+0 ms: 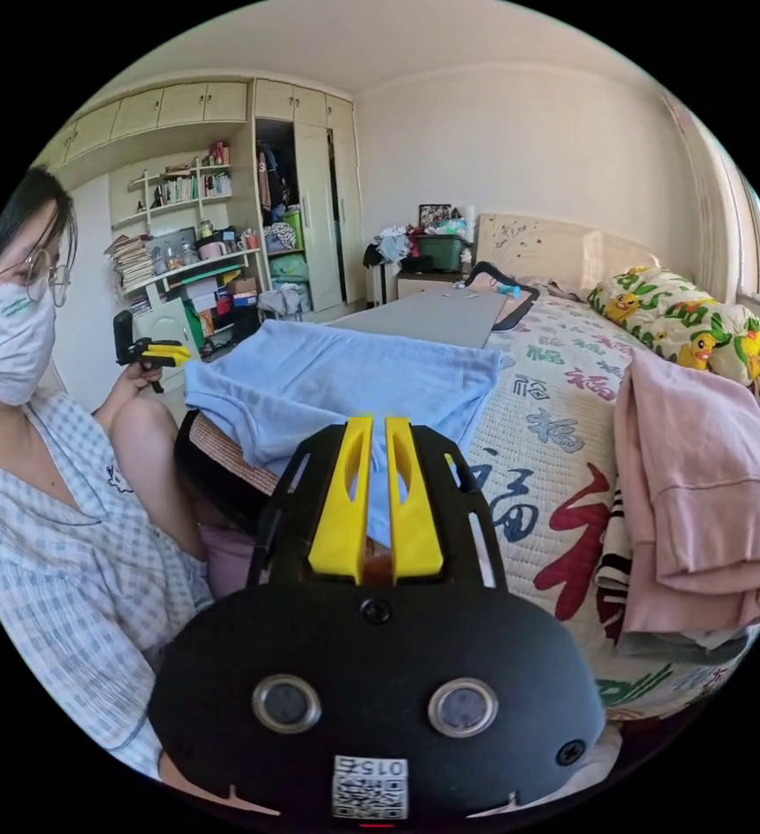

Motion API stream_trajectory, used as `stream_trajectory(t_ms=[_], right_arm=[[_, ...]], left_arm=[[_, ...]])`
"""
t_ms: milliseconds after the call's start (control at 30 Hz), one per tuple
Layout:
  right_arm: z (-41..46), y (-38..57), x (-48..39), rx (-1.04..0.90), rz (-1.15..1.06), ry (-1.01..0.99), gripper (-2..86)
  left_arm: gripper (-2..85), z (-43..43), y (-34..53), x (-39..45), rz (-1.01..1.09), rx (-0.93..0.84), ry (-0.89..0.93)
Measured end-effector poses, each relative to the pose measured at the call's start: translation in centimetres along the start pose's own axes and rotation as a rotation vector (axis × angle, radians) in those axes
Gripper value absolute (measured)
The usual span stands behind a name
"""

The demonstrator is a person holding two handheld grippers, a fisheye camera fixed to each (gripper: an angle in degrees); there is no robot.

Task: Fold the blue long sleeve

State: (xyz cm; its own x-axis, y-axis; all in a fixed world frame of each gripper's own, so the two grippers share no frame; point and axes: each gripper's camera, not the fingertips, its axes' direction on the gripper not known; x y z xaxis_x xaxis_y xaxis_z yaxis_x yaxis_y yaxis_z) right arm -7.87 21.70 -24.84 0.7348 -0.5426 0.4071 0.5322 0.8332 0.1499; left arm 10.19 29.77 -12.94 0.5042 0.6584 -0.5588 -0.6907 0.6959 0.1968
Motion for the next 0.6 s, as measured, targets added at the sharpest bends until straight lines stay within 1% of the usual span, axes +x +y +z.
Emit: stream_trajectory(t_ms=[67,133,233,300,367,400,467,600], right_arm=[[-0.2,-1.3,0.3,0.002,-0.002,-0.020,6.0],[0.3,-2.9,1.4,0.016,0.024,0.002,7.6],[2.4,-6.6,5.1,0.020,0.117,0.018,8.3],[4.8,-8.6,8.3,-0.021,0.193,0.030,8.8],[8.6,-10.1,12.9,-0.087,0.330,0.012,9.3],[9.6,-10.3,13.9,-0.109,0.353,0.004,9.4],[12.9,-10.8,17.1,-0.183,0.425,-0.012,10.1],[15.9,-11.5,19.7,-0.204,0.458,-0.075,9.8]], left_arm=[[2.3,-1.0,-1.0,-0.9,-0.051,0.031,-0.037],[3.0,-1.1,-2.5,-3.1,-0.150,0.044,-0.088],[5.3,0.5,-5.0,-9.4,-0.346,0.058,-0.102],[8.7,3.9,-5.6,-15.9,-0.529,0.001,-0.039],[10.6,7.2,-5.0,-20.1,-0.630,-0.080,0.001],[11.7,9.1,-4.3,-22.2,-0.680,-0.138,-0.002],[12.7,11.1,-3.4,-24.3,-0.730,-0.196,-0.029],[12.8,14.0,-3.5,-26.9,-0.740,-0.193,0.075]])
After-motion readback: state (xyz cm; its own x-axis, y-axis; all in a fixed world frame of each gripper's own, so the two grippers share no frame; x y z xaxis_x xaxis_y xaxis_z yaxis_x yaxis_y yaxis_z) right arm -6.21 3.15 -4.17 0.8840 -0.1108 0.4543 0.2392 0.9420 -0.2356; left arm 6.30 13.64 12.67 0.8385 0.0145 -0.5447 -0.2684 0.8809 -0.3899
